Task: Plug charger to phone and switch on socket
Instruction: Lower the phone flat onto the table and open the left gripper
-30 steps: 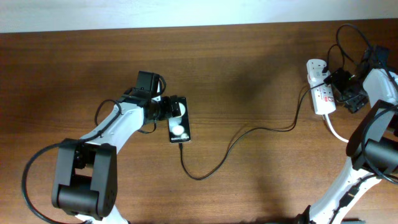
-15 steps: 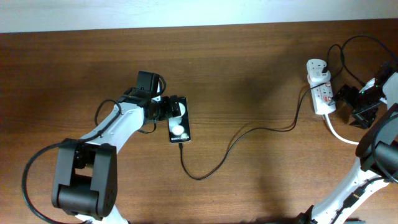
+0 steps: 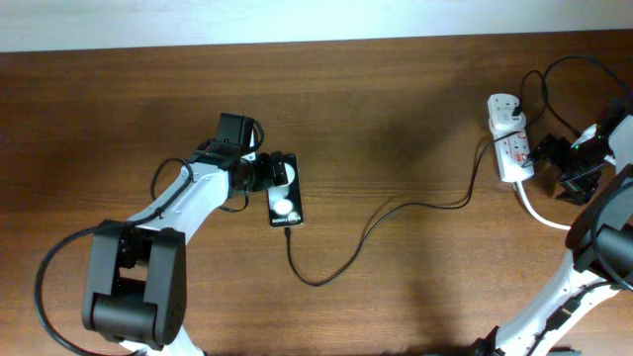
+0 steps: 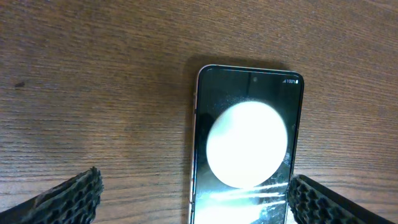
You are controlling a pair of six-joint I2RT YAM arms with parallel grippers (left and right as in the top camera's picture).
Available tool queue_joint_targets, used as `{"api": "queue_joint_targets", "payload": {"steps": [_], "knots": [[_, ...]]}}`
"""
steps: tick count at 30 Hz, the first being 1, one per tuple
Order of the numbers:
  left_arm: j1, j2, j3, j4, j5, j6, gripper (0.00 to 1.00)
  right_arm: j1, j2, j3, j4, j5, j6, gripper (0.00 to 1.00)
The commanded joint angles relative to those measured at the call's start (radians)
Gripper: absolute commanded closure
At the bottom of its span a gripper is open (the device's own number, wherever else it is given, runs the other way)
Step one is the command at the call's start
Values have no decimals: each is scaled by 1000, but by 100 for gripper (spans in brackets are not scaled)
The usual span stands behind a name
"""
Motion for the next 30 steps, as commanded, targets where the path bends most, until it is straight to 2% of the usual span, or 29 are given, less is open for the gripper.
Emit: {"api": "queue_joint_targets", "payload": {"steps": [1, 8, 14, 16, 24, 30], "knots": [[3, -1, -3, -1, -10, 9, 1, 6, 18, 14, 0, -12, -10, 1], [3, -12, -3, -1, -10, 9, 1, 6, 18, 14, 0, -12, -10, 1], [-43, -197, -3, -8, -50, 10, 1, 6, 18, 14, 0, -12, -10, 1], [-43, -202, -11, -5, -86, 13, 1, 6, 18, 14, 0, -12, -10, 1], [-59, -212, -311, 271, -85, 12, 1, 6, 18, 14, 0, -12, -10, 1], [-58, -292, -391, 292, -105, 13, 1, 6, 18, 14, 0, -12, -10, 1]]}}
